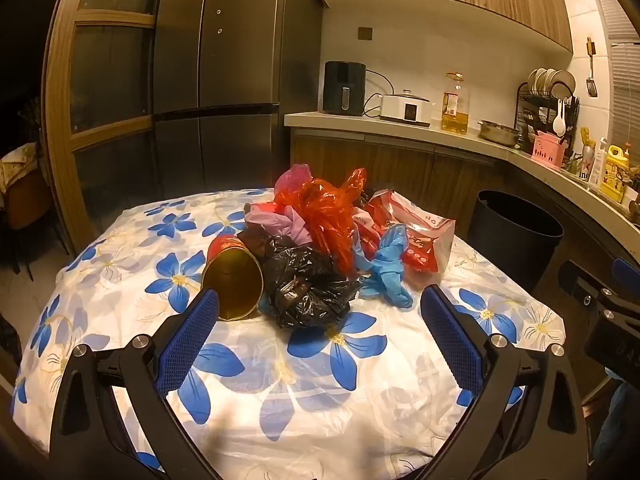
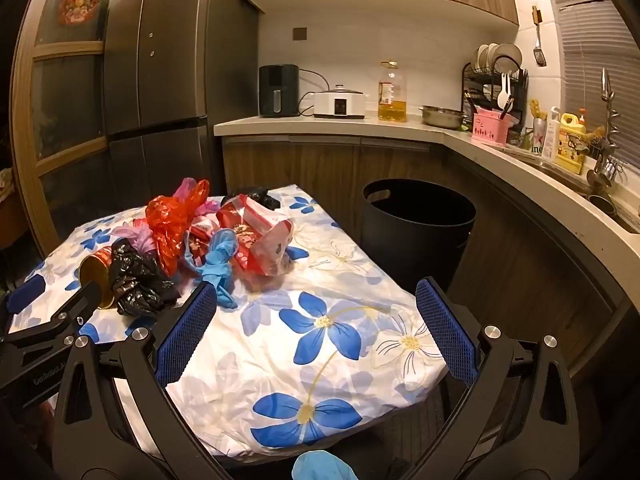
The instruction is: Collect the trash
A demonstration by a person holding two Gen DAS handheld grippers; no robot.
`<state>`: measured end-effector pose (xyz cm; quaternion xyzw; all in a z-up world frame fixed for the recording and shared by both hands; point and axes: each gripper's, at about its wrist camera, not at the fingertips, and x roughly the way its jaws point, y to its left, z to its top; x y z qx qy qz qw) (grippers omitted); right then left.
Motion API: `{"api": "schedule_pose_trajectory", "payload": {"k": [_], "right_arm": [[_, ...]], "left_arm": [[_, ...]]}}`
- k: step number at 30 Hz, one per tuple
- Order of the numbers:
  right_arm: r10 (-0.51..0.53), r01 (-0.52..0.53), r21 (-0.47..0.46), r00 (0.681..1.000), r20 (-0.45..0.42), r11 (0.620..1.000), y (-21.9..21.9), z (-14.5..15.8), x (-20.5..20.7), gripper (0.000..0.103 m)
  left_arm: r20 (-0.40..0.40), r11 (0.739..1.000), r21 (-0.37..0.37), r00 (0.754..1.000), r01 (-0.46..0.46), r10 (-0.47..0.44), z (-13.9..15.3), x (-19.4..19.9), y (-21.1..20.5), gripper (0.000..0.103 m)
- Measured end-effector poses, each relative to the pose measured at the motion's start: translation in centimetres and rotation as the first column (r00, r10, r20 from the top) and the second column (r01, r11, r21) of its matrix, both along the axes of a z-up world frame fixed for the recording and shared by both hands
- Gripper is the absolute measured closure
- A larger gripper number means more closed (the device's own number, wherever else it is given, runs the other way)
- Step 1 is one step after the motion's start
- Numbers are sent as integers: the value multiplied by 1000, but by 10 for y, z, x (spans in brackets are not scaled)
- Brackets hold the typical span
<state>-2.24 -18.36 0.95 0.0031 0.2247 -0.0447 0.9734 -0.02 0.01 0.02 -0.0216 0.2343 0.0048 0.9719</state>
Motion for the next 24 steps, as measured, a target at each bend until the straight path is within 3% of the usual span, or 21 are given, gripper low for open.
{"api": "schedule_pose_trajectory", "payload": {"k": [24], "right_arm": [[-6,6,2,1000,8,1000,0,2,-1,5]], "left_arm": [[6,1000,-3,1000,7,-7,2,-2,0,6]]}}
